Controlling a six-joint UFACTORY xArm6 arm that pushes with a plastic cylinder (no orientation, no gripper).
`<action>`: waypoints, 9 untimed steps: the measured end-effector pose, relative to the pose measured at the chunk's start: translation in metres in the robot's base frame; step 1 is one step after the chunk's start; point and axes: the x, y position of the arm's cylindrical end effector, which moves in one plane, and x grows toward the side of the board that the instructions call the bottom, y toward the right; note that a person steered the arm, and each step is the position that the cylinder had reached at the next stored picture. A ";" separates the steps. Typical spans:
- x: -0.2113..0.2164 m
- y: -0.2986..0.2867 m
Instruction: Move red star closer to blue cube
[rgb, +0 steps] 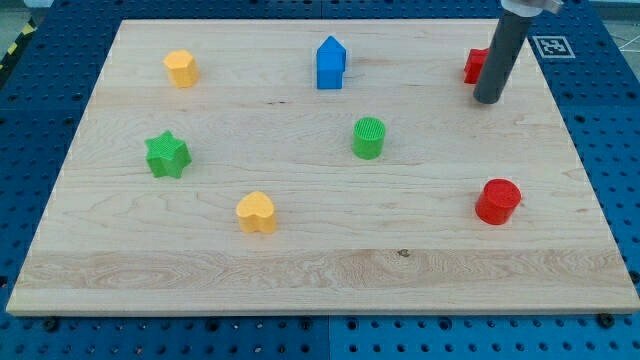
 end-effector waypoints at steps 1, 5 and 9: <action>0.003 0.021; -0.056 0.065; -0.055 0.024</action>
